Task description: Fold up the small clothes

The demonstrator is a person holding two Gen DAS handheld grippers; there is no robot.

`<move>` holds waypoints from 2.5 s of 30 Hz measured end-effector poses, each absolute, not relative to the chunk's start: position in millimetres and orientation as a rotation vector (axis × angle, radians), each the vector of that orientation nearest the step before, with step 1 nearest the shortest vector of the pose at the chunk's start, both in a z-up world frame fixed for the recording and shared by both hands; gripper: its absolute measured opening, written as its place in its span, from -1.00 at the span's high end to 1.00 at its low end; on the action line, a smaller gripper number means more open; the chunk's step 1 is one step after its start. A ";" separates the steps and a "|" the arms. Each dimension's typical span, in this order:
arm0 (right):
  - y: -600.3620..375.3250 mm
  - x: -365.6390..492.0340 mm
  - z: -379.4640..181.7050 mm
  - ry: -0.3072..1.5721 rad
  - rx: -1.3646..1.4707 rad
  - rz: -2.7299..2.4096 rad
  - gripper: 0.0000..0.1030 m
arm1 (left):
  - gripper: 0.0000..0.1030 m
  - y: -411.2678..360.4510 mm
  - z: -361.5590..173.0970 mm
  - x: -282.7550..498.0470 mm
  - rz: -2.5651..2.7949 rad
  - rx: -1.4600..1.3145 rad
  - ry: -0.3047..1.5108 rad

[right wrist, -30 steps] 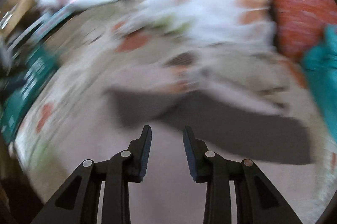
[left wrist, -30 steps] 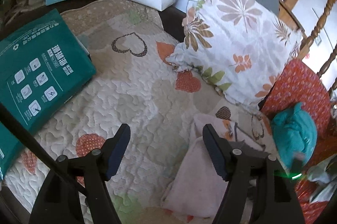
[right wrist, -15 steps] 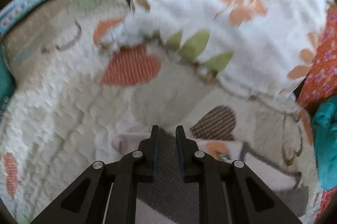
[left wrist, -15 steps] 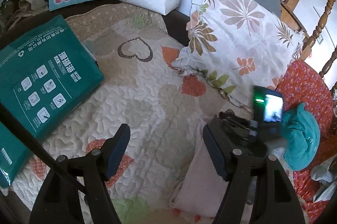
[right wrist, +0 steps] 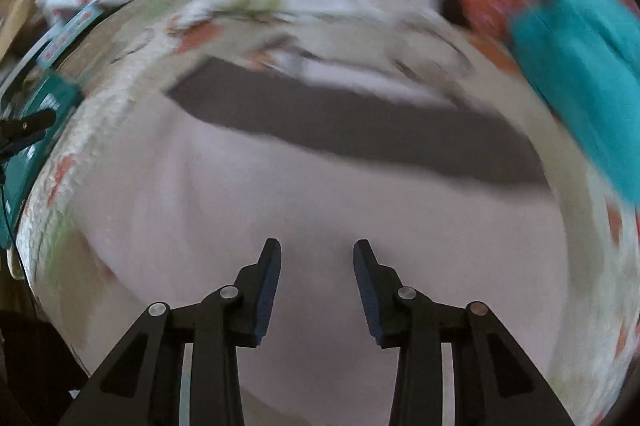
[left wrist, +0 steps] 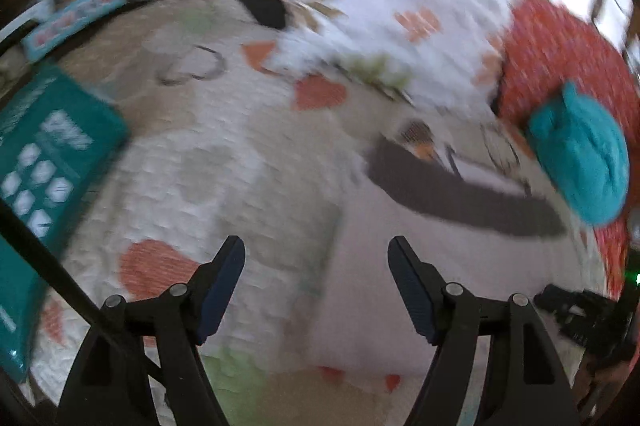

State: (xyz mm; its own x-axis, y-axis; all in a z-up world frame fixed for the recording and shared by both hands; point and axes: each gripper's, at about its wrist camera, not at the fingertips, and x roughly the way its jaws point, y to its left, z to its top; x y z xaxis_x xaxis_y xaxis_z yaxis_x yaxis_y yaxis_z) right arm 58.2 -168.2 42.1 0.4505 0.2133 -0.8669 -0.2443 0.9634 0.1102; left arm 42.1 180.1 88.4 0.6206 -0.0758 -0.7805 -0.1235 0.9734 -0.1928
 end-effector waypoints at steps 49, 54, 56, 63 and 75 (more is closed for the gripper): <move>-293.6 -70.0 109.4 0.856 0.611 0.219 0.15 | -0.54 86.8 155.9 -142.4 0.004 -0.289 0.801; -299.9 -74.1 136.7 0.714 0.683 0.270 -0.23 | -0.54 57.5 167.0 -127.9 -0.020 -0.287 0.812; -302.5 -73.2 125.0 0.699 0.659 0.237 -0.23 | -0.54 42.5 167.2 -122.5 -0.037 -0.259 0.830; -319.4 -51.8 86.9 0.774 0.781 0.238 -0.25 | -0.54 14.4 162.9 -93.8 -0.044 -0.253 0.846; -370.0 -43.4 23.4 0.863 0.870 0.112 -0.25 | -0.54 21.8 126.2 -60.7 0.044 -0.389 0.905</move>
